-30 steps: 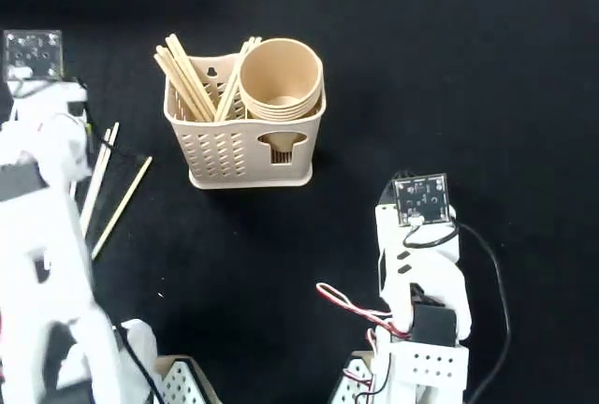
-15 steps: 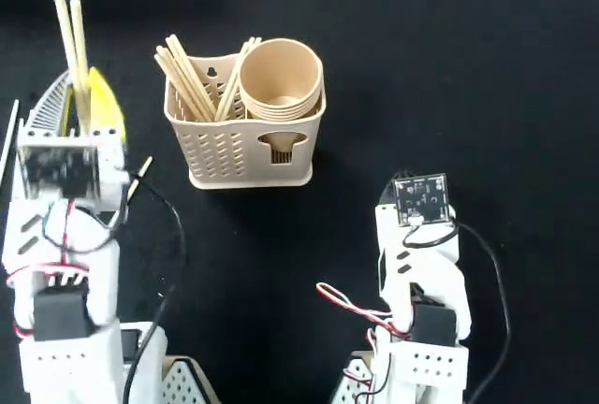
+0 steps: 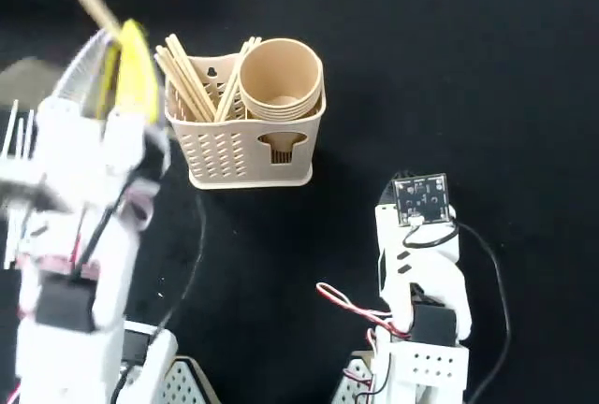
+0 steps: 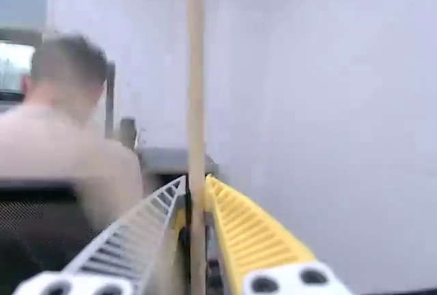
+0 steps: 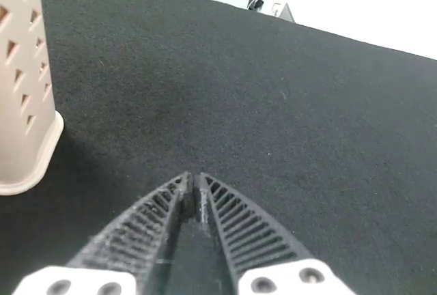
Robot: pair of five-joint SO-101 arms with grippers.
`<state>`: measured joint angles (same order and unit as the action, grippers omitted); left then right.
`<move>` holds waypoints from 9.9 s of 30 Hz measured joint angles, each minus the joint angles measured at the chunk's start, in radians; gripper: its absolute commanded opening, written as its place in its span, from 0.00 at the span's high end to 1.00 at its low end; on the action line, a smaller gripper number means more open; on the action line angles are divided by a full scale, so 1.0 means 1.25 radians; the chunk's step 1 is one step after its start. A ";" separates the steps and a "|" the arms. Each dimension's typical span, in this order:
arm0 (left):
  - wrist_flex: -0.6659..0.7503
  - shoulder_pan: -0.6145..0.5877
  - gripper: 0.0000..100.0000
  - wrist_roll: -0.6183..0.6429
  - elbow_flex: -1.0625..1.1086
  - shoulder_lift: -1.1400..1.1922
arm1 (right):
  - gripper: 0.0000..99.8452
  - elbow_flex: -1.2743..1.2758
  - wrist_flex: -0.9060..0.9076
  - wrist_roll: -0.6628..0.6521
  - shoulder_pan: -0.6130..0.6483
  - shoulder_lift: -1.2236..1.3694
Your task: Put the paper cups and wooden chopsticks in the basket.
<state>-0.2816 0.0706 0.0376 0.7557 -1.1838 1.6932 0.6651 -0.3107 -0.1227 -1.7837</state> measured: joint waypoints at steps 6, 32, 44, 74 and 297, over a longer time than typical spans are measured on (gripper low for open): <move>0.059 0.012 0.97 0.053 -0.015 0.171 | 0.99 0.000 0.000 0.000 0.000 0.000; 0.110 0.011 0.82 0.055 0.128 0.248 | 0.99 0.000 0.000 0.000 0.000 0.000; -0.484 -0.266 0.81 0.020 -0.167 0.269 | 0.99 0.000 0.000 0.000 0.000 0.000; -0.530 -0.355 0.82 -0.473 -0.022 0.875 | 0.99 0.000 0.000 0.000 0.000 0.000; -0.713 -0.508 0.97 -0.450 -0.554 1.308 | 0.99 0.000 0.000 0.000 0.000 0.000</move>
<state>-1.1730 -0.5646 -0.5255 0.0637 0.4519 1.6932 0.6651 -0.3107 -0.1227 -1.7837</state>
